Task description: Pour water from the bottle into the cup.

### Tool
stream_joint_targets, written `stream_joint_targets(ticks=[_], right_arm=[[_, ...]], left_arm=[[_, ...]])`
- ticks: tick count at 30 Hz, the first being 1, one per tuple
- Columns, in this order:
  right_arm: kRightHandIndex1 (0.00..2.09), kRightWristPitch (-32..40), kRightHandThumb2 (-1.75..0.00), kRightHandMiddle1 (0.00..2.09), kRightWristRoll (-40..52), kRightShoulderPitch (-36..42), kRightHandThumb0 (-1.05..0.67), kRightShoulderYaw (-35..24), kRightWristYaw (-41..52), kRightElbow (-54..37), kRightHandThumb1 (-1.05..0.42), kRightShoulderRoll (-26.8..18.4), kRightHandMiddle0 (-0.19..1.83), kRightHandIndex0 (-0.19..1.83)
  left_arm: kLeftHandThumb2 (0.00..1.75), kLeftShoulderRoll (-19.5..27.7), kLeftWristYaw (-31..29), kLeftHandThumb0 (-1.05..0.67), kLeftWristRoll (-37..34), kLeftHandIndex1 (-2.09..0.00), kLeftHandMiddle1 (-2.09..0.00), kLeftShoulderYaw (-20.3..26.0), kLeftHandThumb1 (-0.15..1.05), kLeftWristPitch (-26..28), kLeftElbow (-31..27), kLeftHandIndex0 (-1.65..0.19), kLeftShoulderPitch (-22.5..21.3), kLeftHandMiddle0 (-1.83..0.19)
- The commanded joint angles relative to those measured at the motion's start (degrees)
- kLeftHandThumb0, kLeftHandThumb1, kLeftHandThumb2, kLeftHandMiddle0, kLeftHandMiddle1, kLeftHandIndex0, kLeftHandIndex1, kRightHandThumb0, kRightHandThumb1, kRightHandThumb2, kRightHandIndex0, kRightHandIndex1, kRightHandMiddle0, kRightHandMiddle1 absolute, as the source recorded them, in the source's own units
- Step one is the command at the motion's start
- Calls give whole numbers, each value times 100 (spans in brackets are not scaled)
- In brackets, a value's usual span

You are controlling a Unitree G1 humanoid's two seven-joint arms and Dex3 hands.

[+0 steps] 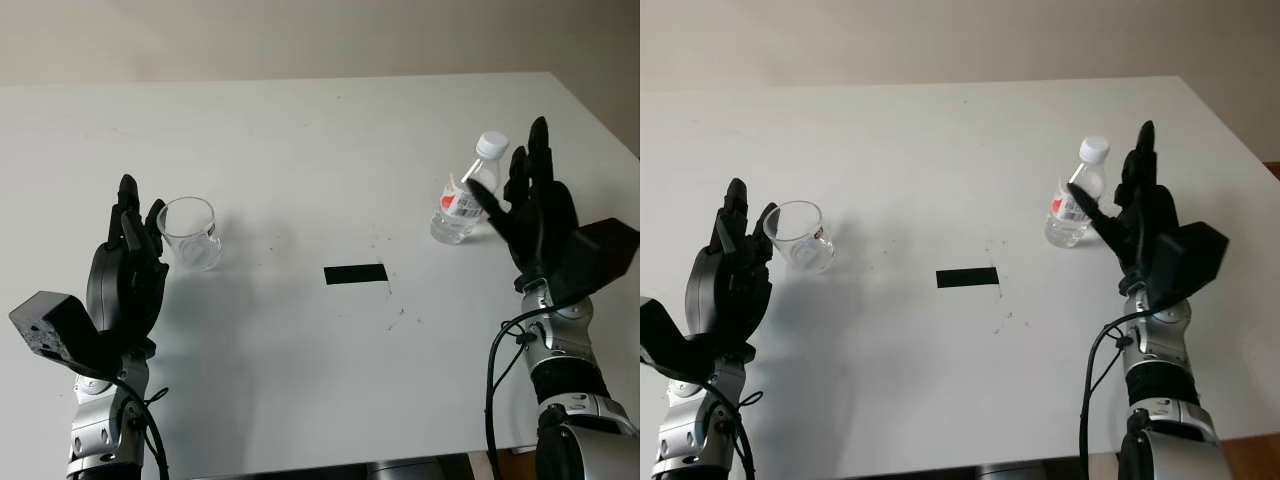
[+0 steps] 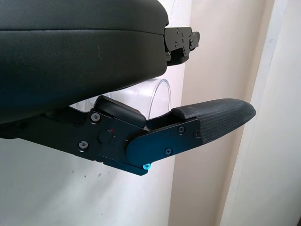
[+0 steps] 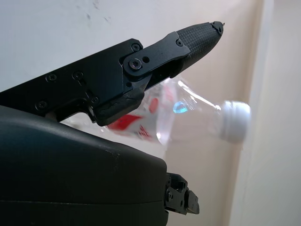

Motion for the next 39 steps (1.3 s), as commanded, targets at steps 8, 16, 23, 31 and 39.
stream_joint_targets(ticks=[8, 16, 23, 31, 39], right_arm=[[0, 129, -6, 0, -433, -477, -86, 292, -283, 621, -94, -195, -19, -19], [0, 160, -6, 0, -445, -543, -81, 479, -62, 510, -96, -87, -19, -19], [0, 741, -6, 0, -189, -1003, -82, 448, 325, 959, -97, 20, -19, -19], [5, 971, -5, 6, -170, -1301, -68, 413, 3, 1142, -97, 278, -8, -10], [206, 1189, -5, 206, -568, -1398, -40, 666, -619, 1228, -96, 253, 4, 27]], left_arm=[[73, 47, -18, -89, -12, 0, -43, 52, 105, 7, -146, 7, 77, 19], [73, 34, -23, -90, 15, 0, -41, 41, 105, -32, -75, 7, 49, 19], [74, 13, -13, -89, 13, 0, -40, 36, 105, -30, -88, 8, 61, 19], [74, 13, 7, -90, 30, 0, -40, 35, 105, -20, -124, 8, 82, 19], [74, -26, 76, -89, 36, 0, -40, 29, 105, -65, -142, 8, 82, 19]])
